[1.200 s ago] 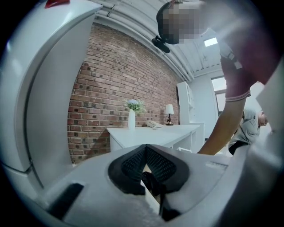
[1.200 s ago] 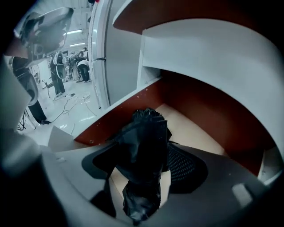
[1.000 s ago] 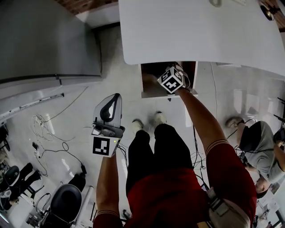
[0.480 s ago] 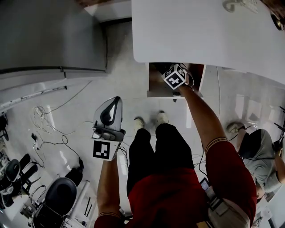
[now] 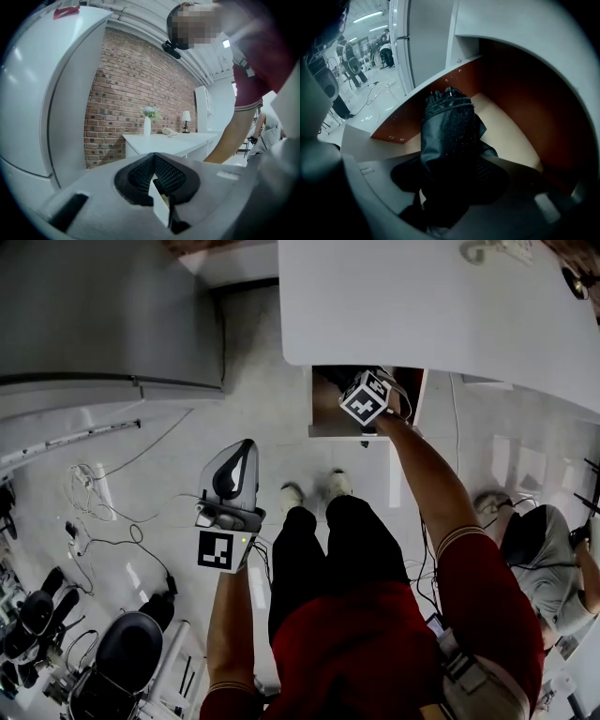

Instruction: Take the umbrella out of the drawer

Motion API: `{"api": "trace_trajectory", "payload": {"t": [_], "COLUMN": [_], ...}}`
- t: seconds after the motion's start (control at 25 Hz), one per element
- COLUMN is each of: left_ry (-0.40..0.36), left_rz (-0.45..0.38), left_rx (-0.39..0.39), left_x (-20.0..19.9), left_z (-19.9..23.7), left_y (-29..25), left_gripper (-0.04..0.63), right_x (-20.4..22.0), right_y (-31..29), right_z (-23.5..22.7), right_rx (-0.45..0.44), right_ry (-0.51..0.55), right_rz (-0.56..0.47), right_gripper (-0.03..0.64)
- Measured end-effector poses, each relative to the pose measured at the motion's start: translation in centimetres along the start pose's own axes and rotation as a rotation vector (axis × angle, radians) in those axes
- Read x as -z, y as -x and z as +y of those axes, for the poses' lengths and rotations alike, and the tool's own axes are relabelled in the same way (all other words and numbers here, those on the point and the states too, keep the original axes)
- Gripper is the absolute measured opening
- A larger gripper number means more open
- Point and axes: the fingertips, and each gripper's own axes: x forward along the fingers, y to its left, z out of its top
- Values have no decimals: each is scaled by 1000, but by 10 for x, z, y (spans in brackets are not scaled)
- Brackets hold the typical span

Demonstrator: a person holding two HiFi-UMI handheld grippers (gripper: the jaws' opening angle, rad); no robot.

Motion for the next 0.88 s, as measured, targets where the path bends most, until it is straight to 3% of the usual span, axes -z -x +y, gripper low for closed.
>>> {"api": "trace_trajectory", "payload": {"t": [0.52, 0.68, 0.88], "left_ry": [30, 40, 30], "left_rz": [-46, -53, -76], "left_rx": [84, 115, 164], "left_x": [-33, -38, -56], "left_z": [-14, -17, -27], "left_y": [16, 16, 16], "left_gripper": [2, 2, 2], "right_x": [-6, -13, -23], "right_y": [94, 128, 186], "right_z": [28, 40, 50], "right_rx": [-41, -54, -50], "right_ry": [40, 11, -102], "right_rz": [39, -18, -147], "right_gripper": [255, 255, 255]}}
